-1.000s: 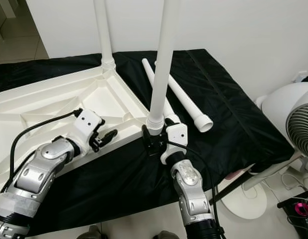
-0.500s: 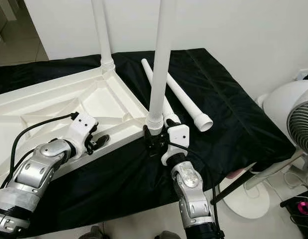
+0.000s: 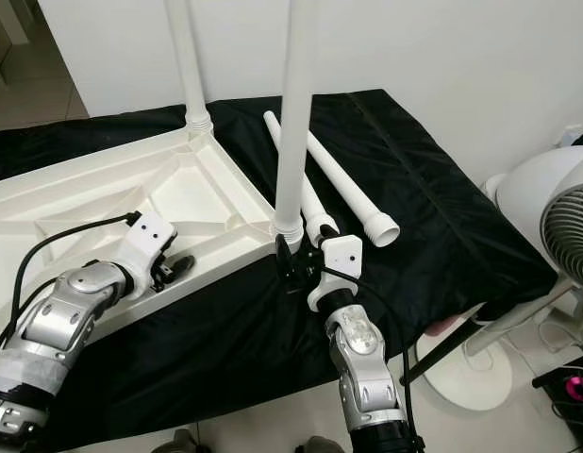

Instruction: Building children table

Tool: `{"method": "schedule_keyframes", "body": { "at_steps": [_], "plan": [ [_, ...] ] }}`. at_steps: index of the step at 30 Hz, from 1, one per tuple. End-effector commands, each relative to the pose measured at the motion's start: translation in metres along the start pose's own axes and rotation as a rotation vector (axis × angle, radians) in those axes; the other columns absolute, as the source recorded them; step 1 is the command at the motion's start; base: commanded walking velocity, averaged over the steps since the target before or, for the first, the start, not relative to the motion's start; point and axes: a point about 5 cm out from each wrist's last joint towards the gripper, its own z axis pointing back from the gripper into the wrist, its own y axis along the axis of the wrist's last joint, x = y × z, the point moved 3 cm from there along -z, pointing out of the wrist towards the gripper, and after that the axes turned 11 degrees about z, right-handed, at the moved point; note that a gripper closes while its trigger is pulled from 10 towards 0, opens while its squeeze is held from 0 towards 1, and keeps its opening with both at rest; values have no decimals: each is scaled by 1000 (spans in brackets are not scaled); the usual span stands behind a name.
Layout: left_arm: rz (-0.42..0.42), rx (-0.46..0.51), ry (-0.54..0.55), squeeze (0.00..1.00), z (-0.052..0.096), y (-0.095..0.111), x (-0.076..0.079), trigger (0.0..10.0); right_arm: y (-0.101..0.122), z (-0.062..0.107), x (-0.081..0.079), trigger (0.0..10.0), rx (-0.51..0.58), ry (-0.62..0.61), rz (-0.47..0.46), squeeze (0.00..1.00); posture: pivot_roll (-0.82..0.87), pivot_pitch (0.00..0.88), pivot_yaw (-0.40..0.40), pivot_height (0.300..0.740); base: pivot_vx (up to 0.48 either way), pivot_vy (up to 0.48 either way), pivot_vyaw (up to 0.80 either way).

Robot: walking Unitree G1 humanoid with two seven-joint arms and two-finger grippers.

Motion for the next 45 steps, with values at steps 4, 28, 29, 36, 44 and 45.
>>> {"method": "schedule_keyframes", "body": {
  "at_steps": [4, 28, 29, 36, 44, 45],
  "plan": [
    [30, -81, 204, 0, 8, -19, -42, 10000, -1, -2, -2, 10000, -6, -11, -9, 0, -58, 0, 51, 740, 0, 0, 0],
    [59, -70, 276, 0, 23, -14, -68, 0, -3, -8, -5, 10000, -4, -9, 7, 0, -40, 0, 58, 740, 0, 0, 0],
    [58, -66, 271, 0, 23, -13, -66, 0, -3, -9, -5, 10000, -4, -9, 7, 0, -40, 0, 58, 740, 0, 0, 0],
    [72, -42, 258, 0, 20, -5, -58, 0, -4, -9, -6, 10000, -6, -5, 13, 0, -39, 0, 56, 740, 0, 0, 0],
    [-6, -24, 178, 0, 12, 1, -40, 10000, -5, -10, -7, 10000, -6, -8, 18, 0, -41, 0, 61, 740, 0, 0, 0],
    [-14, -24, 174, 0, 11, 1, -39, 10000, -5, -10, -7, 10000, -6, -8, 18, 0, -41, 0, 61, 740, 0, 0, 0]
  ]
}}
